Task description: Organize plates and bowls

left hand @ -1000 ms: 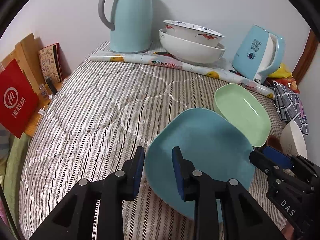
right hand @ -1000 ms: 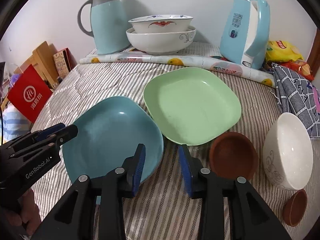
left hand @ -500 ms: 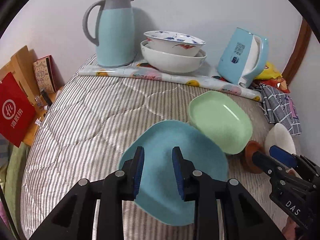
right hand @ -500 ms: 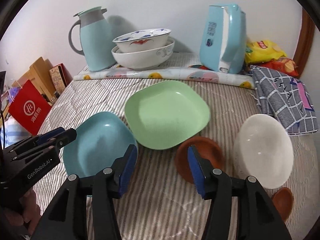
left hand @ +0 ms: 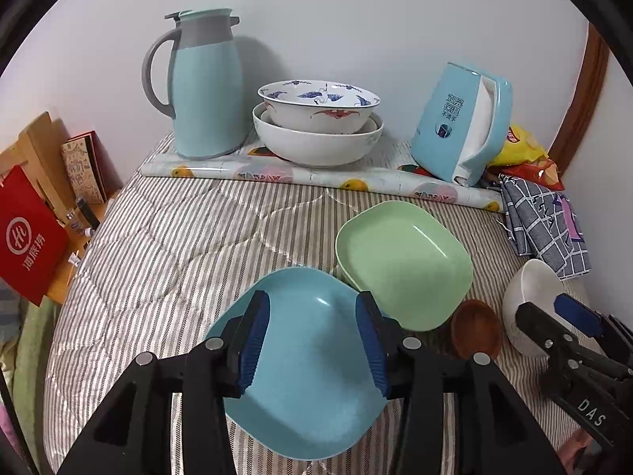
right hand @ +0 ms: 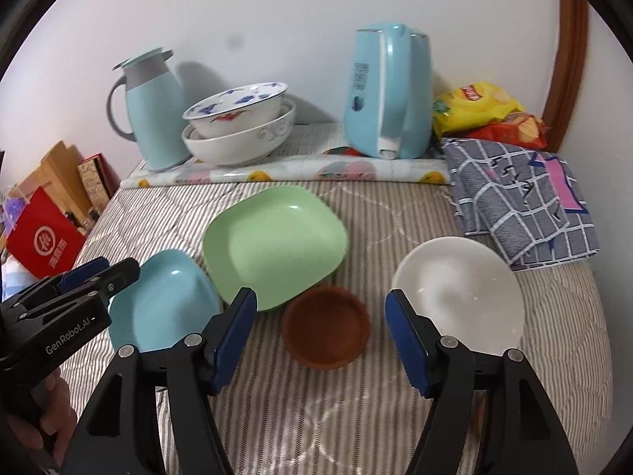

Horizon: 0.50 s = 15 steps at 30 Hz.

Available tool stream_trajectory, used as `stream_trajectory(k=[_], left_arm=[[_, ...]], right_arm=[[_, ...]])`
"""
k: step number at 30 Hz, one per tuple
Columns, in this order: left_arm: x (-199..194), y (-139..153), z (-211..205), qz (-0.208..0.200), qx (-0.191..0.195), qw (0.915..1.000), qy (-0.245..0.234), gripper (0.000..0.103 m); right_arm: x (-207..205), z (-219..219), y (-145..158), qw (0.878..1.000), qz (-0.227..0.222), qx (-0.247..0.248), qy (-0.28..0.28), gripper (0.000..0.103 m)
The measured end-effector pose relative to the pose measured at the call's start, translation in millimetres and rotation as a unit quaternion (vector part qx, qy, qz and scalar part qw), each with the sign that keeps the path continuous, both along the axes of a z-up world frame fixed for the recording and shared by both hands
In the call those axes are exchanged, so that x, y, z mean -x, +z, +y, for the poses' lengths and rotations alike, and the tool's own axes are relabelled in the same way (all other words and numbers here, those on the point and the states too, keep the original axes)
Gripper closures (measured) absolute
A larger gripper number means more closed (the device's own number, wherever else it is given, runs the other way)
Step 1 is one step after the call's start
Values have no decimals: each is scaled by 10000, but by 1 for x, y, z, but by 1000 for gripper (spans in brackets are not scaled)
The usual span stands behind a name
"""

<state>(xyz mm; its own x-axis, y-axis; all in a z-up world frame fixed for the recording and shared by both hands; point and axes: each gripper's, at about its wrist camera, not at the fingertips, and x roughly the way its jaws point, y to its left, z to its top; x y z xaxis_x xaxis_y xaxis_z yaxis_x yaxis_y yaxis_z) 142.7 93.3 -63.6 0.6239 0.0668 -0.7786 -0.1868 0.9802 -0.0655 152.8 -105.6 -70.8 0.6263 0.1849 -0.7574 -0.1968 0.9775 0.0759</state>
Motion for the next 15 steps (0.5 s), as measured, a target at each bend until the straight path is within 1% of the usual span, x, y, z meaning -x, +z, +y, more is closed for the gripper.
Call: stream_trajectory(k=[5,8,10,12,15], left_arm=[[-6,5,-2,2,-28,10000,-17,58],[-8,8,-4,-49,115,9998,-146,58],[-10,10,-7,-51,58,9998,-184,57],[-13,11,-10,-60,-18,9998,-192,56],[-18,10,-10,-5,42,9998,-211,56]], right_arm=[[-4,-9,6,10000,5,-22,-90,36],[-6,-11,12,9999,-53,22,-126,36],[-8,-13,13,9999,-27,-5,-158,36],[-11,-15,14,9998,41,-131,-114,36],[-14,-15,15,9998,55,-132,-99,36]])
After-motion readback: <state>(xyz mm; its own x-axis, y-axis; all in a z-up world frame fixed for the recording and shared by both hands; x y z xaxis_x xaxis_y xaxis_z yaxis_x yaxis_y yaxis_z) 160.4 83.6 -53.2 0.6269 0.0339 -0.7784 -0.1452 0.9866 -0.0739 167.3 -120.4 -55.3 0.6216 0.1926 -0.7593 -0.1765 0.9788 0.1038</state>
